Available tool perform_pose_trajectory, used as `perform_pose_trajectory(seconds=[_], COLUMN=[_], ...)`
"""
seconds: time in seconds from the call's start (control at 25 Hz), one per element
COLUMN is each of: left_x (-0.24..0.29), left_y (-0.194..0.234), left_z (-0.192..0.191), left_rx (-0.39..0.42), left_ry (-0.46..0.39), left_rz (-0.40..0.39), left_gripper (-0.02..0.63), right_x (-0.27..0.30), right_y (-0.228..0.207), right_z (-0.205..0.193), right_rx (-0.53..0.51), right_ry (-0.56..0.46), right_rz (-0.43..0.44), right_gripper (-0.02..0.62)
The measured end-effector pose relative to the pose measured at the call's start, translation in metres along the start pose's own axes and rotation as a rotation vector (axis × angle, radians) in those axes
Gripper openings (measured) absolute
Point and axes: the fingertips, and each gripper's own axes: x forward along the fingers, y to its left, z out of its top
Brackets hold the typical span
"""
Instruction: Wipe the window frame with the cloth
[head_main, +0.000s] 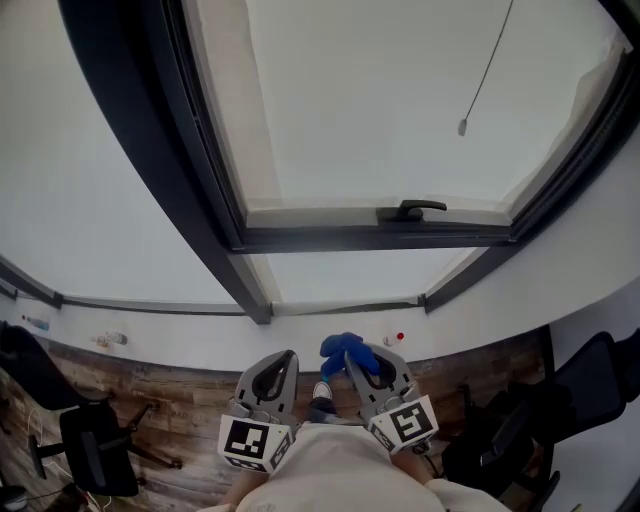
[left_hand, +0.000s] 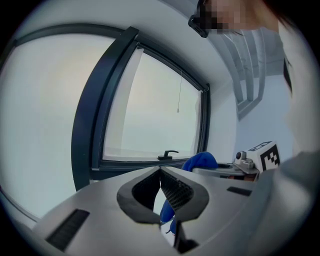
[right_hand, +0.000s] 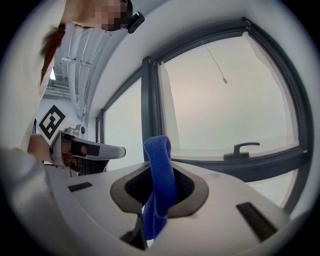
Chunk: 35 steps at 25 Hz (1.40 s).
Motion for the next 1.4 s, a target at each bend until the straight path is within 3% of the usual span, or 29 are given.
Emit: perform_pose_trajectory(seconds=[0.32, 0.88, 1.12, 1.4], left_x=[0.037, 0.058, 0.053, 0.044], left_y=[-0.004, -0.005, 0.022, 0.075], left_z=[0.008, 0.021, 0.03, 0.042], left_rx=[-0.01, 0.0, -0.008, -0.005], left_ry=[-0.018, -0.025, -0.017, -0.02], left_rz=[-0.008, -0.092, -0.122, -0.119], left_gripper=[0.009, 0.009, 0.009, 0.009], right_x=[0.016, 0.018, 0.041, 0.093], right_y=[-0.043, -0.063, -0.053, -0.019], right_z=[-0.002, -0.001, 0.005, 0.016], right_rx=[0.018, 0.046, 0.071, 0.064], right_ry=[-0.007, -0.016, -0.007, -0.016], right_rz=[-0.013, -0.104, -0.138, -0.107], right_gripper=[0.058, 0.058, 0.058, 0.058])
